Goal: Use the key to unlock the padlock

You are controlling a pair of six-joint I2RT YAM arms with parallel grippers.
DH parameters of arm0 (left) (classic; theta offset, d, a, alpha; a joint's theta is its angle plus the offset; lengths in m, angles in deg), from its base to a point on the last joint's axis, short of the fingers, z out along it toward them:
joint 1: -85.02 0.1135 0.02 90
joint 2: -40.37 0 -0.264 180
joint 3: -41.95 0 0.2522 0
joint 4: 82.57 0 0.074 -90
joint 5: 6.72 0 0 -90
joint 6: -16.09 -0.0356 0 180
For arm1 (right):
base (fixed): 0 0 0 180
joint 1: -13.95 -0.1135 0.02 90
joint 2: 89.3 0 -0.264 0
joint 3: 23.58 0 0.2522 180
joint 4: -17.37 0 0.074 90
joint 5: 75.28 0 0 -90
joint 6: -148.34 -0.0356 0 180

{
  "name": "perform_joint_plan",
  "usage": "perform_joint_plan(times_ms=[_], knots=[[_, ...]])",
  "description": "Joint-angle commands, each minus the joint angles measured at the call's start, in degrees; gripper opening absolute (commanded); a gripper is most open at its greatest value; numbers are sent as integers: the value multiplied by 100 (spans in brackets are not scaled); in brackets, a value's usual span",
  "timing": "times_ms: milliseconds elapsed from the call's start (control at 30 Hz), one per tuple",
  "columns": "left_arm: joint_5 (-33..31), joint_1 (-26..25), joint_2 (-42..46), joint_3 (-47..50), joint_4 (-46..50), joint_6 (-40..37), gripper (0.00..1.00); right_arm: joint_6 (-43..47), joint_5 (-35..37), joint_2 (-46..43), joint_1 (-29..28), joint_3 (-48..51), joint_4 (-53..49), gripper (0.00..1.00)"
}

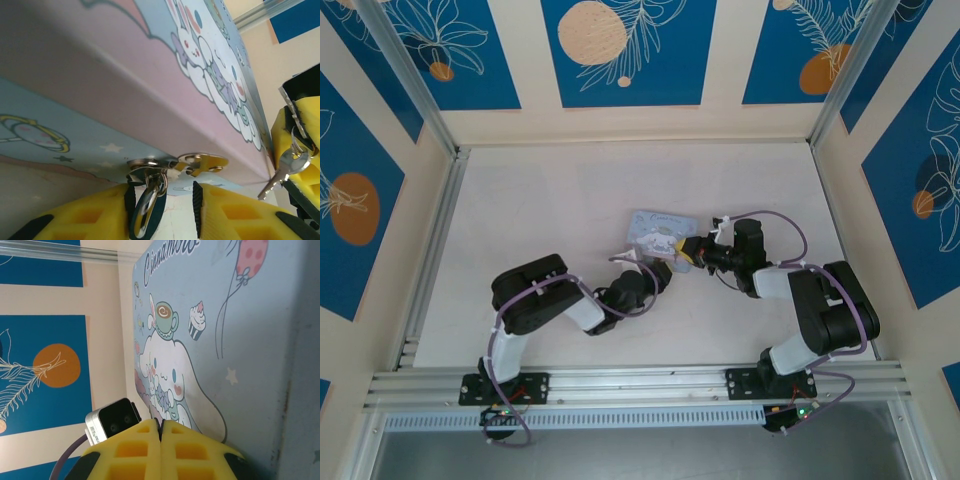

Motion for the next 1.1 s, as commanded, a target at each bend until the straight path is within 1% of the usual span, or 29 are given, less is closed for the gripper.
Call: perform_joint_plan(times_ms=[0, 100, 200, 300, 333, 467, 633, 667, 800, 900, 967, 1067], knots=[[-134, -107, -183, 70, 332, 117, 35, 0, 53, 148, 14, -64, -225, 0], [-168, -118, -175, 69, 440, 97, 33, -8, 53, 156, 16, -73, -225, 0], [-197, -128, -163, 62, 551, 73, 27, -17, 62, 164, 16, -70, -225, 0], [-240, -133, -155, 62, 619, 56, 25, -18, 62, 177, 21, -68, -222, 0], [-244, -129, -161, 57, 649, 48, 23, -18, 59, 181, 14, -76, -218, 0], [-265, -127, -160, 18, 763, 30, 20, -27, 54, 190, 22, -90, -207, 0], [-265, -126, -135, 8, 820, 25, 3, -39, -8, 140, 24, -148, -224, 0], [-247, -133, -118, 9, 840, 21, 0, -35, -4, 61, 32, -172, -261, 0], [-128, -124, 98, 34, 1099, 60, 0, 23, -8, -413, 32, -267, -549, 0], [-42, -59, 386, 39, 1515, 64, 0, 117, 78, -992, -1, -231, -917, 0], [11, 21, 630, 42, 1880, 34, 0, 245, 142, -1406, -49, -167, -1269, 0], [92, 213, 1009, 109, 2327, -21, 0, 333, 182, -1994, -134, 87, -1507, 0]])
